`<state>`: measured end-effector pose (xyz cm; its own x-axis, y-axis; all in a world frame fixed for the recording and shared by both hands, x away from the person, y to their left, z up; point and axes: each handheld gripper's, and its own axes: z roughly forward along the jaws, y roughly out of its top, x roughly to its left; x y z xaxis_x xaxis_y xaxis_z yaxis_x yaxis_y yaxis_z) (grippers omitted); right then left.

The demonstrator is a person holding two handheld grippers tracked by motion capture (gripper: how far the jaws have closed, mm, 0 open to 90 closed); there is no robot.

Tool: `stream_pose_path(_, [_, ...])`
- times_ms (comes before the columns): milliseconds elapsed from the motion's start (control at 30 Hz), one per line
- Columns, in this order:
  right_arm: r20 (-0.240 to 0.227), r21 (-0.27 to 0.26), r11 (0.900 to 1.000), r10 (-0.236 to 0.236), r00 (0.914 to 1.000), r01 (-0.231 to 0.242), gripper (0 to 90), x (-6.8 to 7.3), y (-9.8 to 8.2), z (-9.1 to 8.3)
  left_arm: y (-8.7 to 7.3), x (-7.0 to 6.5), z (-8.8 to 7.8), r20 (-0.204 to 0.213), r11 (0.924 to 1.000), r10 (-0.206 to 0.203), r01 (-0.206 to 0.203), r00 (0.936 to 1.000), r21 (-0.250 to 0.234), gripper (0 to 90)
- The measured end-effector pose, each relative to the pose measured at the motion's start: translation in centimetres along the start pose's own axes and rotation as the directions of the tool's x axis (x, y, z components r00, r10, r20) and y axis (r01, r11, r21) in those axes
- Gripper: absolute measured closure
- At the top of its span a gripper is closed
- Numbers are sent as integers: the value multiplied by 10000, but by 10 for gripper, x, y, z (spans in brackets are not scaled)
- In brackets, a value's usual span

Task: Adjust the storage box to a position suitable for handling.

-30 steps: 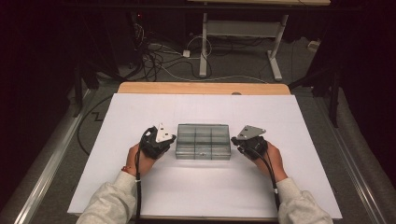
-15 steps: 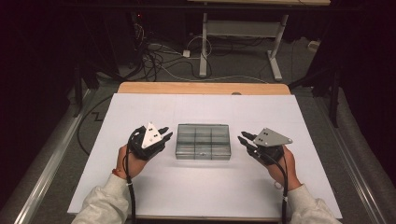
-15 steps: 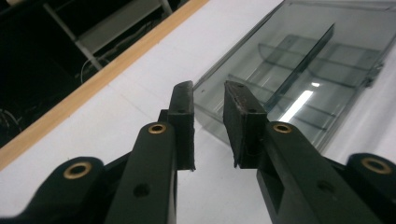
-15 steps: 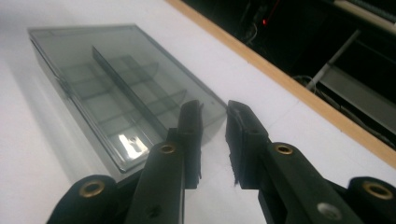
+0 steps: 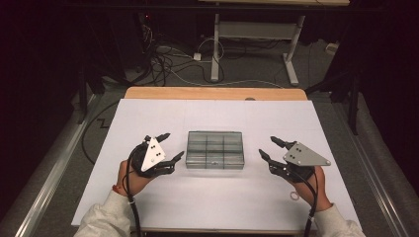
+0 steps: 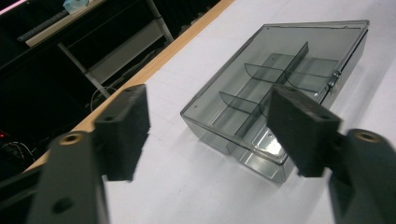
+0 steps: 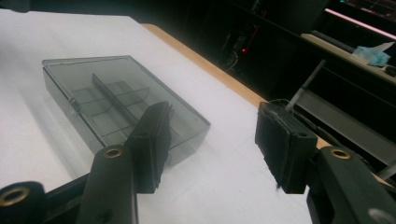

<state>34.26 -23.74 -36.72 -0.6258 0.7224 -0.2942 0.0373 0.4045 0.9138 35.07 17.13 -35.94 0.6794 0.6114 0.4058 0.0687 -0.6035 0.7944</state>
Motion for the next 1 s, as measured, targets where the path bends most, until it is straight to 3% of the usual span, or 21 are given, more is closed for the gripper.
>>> stream_pose_path(233, [435, -3, 9997, 247, 9987, -247, 387, -4, -10, -16, -18, 0, -5, -395, 9999, -75, 80, 9992, 120, 209])
stream_pose_path(500, [789, 103, 9986, 504, 9956, -514, 331, -8, -32, -30, -35, -3, -13, -532, 9990, -93, 116, 9985, 439, 208])
stream_pose_path(733, [1016, 249, 9991, 320, 9943, -347, 331, -7, -45, -40, -53, -8, -21, -431, 9959, -37, 76, 9991, 897, 208])
stream_pose_path(900, [934, 382, 9986, 333, 9951, -370, 329, -3, -55, -47, -66, -10, -25, -373, 9938, -263, 302, 9990, 1072, 208])
stream_pose_path(1000, [922, 468, 9970, 566, 9941, -612, 329, -1, -63, -49, -75, -15, -25, -210, 9896, -512, 536, 9985, 1336, 208])
